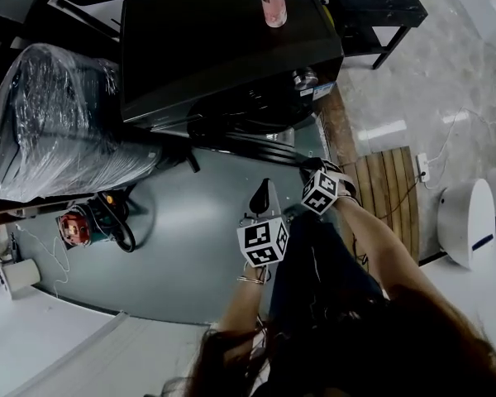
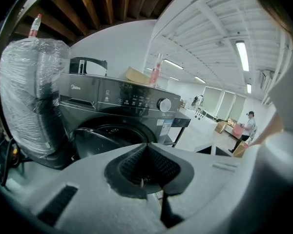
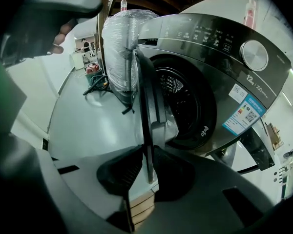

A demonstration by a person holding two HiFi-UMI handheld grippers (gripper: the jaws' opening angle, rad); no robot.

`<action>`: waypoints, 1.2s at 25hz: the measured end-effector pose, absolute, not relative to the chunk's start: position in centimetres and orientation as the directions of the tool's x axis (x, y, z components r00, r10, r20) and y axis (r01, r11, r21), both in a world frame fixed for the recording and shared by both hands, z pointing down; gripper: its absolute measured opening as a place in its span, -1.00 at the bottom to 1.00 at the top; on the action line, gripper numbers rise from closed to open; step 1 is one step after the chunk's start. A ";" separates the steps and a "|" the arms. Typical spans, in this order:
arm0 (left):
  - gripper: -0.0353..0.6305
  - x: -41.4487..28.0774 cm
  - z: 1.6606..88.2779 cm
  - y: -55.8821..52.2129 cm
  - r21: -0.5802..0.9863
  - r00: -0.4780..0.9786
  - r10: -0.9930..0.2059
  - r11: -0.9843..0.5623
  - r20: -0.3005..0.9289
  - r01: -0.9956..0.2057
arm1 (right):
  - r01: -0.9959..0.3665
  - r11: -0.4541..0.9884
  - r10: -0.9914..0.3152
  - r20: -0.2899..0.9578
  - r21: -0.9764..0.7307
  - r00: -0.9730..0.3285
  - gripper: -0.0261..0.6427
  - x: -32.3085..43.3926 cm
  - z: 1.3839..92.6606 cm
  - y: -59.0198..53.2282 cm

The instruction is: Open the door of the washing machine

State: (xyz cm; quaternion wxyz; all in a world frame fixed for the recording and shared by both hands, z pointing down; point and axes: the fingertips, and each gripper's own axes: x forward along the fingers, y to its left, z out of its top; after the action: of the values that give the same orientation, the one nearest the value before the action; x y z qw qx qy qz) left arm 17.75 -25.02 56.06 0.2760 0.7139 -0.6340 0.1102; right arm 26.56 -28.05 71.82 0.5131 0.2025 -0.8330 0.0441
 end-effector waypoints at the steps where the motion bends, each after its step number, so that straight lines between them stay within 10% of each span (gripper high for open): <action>1: -0.86 17.8 56.0 -24.5 0.251 0.159 -0.846 -0.030 0.510 -0.967 | -0.380 0.916 -0.287 0.872 0.129 -0.396 -0.72 26.5 71.8 -27.7; 30: -0.86 15.1 55.4 -14.6 0.247 -0.085 -0.848 0.246 0.522 -0.937 | -0.336 0.942 -0.162 0.862 -0.011 -0.480 -0.74 23.4 72.3 -18.3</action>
State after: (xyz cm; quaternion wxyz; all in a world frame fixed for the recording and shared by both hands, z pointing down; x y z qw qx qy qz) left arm 15.10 -14.61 55.37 0.2937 0.6092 -0.7328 0.0755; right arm 23.35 -18.29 72.30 0.4885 0.1454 -0.8557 0.0892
